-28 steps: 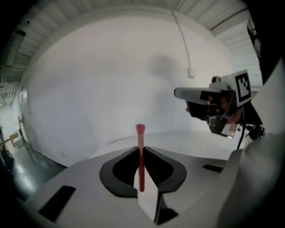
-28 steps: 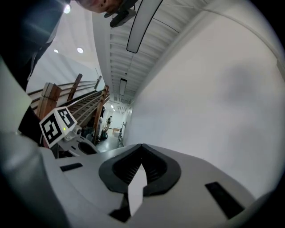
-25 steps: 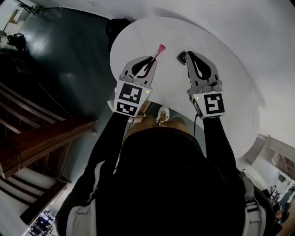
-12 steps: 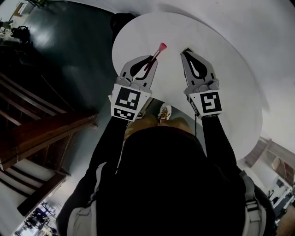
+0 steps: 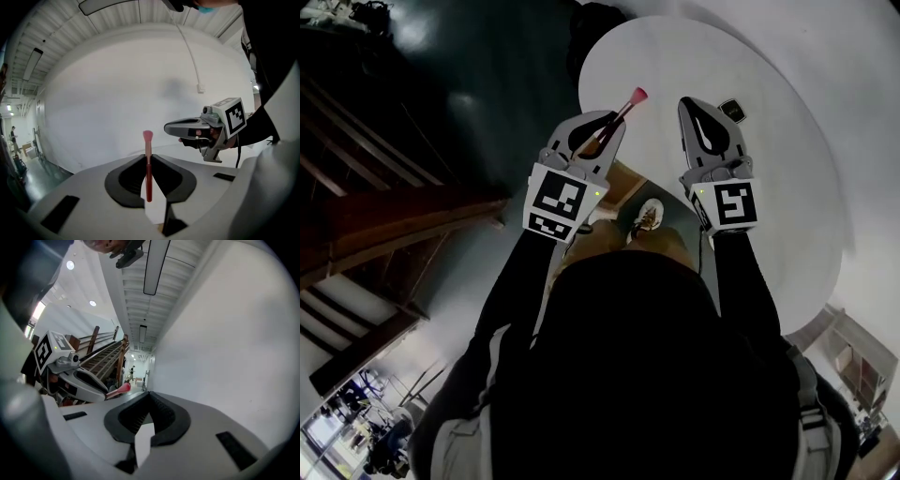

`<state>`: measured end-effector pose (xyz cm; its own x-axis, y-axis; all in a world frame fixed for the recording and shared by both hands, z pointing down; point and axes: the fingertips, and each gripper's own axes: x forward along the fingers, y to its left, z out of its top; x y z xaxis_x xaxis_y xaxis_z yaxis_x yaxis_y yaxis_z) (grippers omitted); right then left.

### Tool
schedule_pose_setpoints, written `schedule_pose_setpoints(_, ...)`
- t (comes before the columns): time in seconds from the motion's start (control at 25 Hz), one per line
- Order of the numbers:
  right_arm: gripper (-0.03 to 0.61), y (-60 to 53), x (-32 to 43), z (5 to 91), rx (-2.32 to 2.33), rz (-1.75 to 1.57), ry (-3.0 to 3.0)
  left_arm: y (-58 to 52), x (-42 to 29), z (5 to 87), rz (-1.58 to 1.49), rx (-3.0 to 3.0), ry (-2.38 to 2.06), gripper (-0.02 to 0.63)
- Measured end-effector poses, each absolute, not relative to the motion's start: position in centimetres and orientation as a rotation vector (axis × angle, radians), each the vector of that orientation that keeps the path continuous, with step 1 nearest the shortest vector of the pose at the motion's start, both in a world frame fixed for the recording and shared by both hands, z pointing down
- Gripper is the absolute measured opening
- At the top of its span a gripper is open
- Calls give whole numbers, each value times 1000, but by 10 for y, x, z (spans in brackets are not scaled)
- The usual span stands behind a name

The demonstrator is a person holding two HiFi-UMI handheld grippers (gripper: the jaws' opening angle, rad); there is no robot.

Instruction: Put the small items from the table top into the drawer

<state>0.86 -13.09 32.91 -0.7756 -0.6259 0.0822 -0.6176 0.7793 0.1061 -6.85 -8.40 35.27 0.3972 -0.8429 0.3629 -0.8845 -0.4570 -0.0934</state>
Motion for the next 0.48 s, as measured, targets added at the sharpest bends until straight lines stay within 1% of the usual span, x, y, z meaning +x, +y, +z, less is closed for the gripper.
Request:
schedule_pose_setpoints(0.2,26,-112,-19,330,972,-105,-2864,-63,-94,353,554,2504,-1580,52)
schedule_pose_setpoints(0.36,26,-106,-28,332,969,-77,-2856,-52,-91,360,596,2542,-1529,52)
schedule_pose_setpoints(0.48,26,-105,-29,337,980,-72,-2837,-42,-87,389,649,2532,-1447,52)
